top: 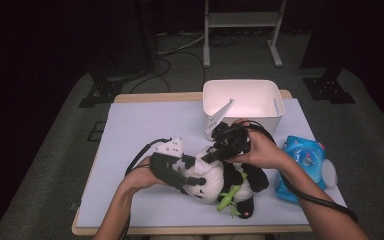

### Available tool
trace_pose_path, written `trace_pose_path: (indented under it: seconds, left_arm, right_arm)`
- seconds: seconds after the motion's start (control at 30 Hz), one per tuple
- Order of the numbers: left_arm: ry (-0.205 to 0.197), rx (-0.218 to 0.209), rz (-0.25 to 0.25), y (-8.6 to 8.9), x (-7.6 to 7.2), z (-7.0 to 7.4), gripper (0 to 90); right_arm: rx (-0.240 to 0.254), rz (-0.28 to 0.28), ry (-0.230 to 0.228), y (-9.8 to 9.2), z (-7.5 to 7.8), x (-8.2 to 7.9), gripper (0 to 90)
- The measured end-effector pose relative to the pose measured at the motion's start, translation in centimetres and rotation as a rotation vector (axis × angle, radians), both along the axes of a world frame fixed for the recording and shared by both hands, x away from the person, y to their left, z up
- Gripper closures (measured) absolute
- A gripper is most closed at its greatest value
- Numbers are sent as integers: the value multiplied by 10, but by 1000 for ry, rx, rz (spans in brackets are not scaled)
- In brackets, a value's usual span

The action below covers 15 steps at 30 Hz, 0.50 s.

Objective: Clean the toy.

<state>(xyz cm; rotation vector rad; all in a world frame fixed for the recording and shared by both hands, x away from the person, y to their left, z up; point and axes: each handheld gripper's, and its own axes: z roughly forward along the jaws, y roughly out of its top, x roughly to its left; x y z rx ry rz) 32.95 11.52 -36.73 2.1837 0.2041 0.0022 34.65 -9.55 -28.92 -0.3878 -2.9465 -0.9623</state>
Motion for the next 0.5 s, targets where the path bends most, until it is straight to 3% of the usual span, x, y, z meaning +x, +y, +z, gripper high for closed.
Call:
trace_pose_path:
  seconds: [0.23, 0.5]
  left_arm:
    - [4, -5, 1, 2, 0, -2, 285]
    - [21, -1, 6, 4, 1, -4, 284]
  right_arm:
    - [-16, 22, 6, 15, 0, 1, 784]
    - [-23, -19, 24, -12, -7, -2, 785]
